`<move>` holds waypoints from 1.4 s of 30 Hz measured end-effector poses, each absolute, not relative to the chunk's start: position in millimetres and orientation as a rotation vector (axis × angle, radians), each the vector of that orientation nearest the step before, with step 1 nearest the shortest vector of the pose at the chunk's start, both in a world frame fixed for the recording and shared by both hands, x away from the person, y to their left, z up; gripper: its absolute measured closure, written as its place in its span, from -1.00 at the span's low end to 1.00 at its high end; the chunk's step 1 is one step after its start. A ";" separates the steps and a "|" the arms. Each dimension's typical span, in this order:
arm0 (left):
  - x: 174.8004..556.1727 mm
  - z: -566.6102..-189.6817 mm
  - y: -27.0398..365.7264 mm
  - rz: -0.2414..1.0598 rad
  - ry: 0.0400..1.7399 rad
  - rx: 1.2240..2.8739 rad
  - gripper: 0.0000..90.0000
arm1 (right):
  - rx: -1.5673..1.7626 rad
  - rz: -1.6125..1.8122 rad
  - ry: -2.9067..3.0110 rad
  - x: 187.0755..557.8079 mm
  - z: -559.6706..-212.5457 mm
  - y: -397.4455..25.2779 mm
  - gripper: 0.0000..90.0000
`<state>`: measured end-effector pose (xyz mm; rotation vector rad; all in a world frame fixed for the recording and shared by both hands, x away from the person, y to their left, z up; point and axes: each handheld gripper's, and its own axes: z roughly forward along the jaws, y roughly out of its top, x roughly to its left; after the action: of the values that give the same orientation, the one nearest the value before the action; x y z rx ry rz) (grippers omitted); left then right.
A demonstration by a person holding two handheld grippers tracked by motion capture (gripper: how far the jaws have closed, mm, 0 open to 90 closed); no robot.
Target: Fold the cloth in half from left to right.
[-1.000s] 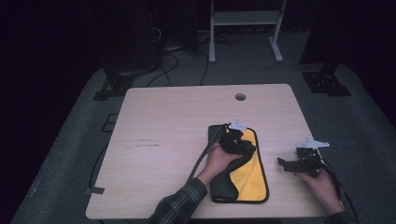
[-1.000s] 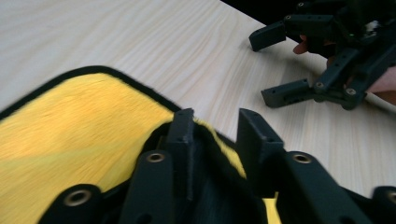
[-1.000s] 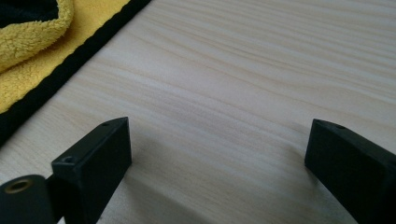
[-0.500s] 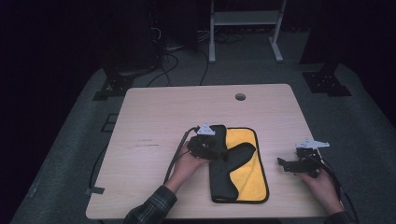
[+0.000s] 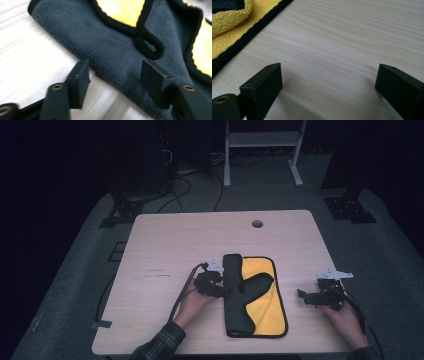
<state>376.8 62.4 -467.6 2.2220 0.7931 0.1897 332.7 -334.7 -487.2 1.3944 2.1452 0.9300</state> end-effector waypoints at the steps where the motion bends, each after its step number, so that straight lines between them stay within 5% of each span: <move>1: 376.0 -468.5 61.8 0.193 0.799 2.227 -0.06 | 1.395 0.930 2.145 332.7 -487.2 -334.7 -0.86; 6: 371.6 -470.1 57.9 0.199 0.793 2.239 0.22 | 1.393 0.930 2.146 332.6 -487.2 -334.8 -0.86; 12: 370.5 -470.4 56.5 0.162 0.778 2.241 0.79 | 1.394 0.930 2.146 332.6 -487.2 -334.8 -0.86; 16: 369.2 -468.7 56.8 0.173 0.769 2.250 0.84 | 1.393 0.930 2.146 332.6 -487.2 -334.8 -0.86; 35: 372.8 -462.8 136.8 0.218 0.890 2.208 0.80 | 1.390 0.930 2.148 332.4 -487.2 -335.0 -0.86; 39: 371.5 -463.0 146.4 0.236 0.904 2.201 0.50 | 1.384 0.930 2.151 332.1 -487.2 -335.2 -0.86; 42: 367.5 -459.7 154.7 0.268 0.914 2.194 0.07 | 1.386 0.930 2.150 332.0 -487.2 -335.2 -0.86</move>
<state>367.5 154.7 -459.7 2.1942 0.9142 0.2678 332.0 -335.2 -487.2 1.3861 2.1504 0.9303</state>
